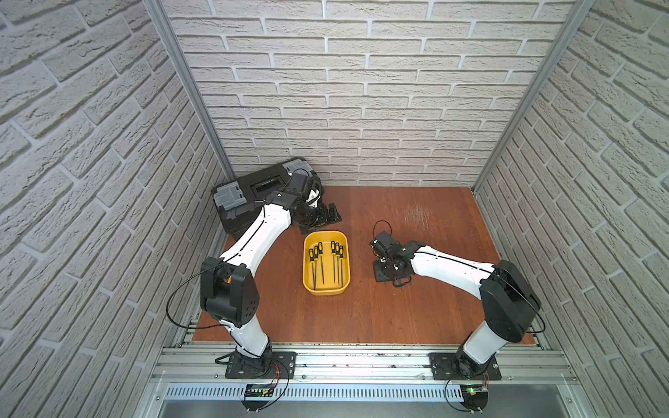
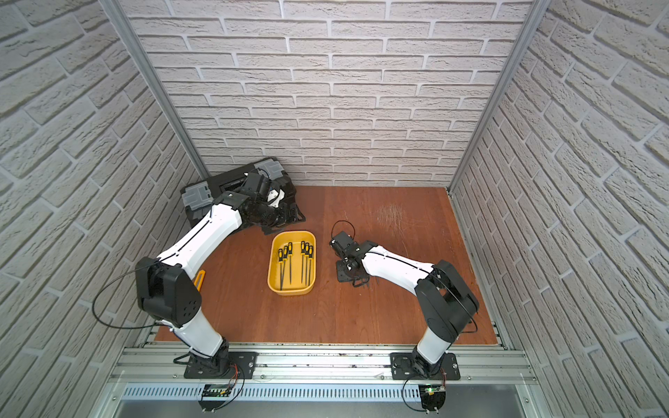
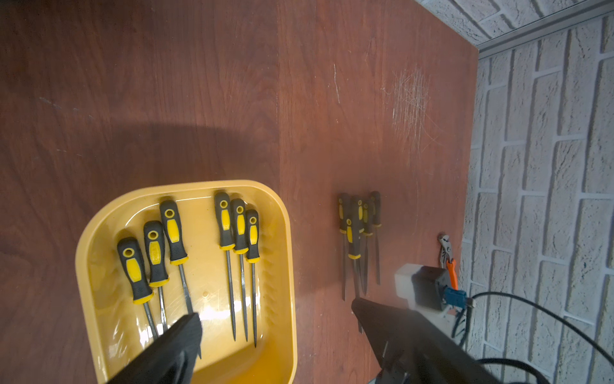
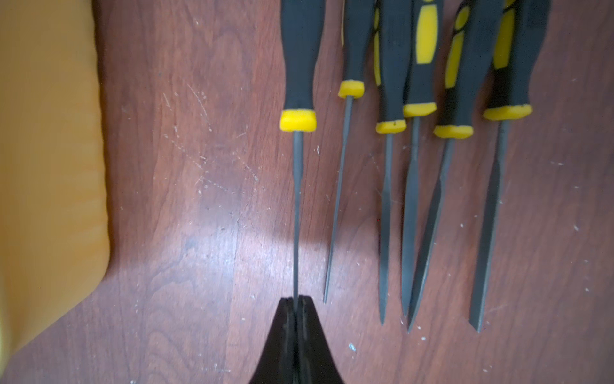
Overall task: Take the file tool out of the storage box
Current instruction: Place the file tool at the center of the board.
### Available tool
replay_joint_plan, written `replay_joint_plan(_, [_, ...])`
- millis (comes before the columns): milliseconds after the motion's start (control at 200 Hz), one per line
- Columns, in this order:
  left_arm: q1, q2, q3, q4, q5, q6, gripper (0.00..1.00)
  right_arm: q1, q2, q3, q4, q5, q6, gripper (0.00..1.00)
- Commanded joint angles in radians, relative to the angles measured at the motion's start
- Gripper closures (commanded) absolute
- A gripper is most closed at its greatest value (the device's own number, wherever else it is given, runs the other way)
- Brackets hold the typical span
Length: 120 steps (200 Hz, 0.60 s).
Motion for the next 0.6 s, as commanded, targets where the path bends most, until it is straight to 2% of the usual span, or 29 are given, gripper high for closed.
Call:
replay_joint_plan(0, [0.005,-0.036,-0.021,0.002,-0.015,0.019,0.02,0.009,0.021,0.032,0.042,0.016,0.025,0.97])
replay_joint_plan(595, [0.005,-0.047,-0.053,0.006,-0.025,0.018,0.01,0.018,0.105,0.032,0.058,0.071,0.096,0.97])
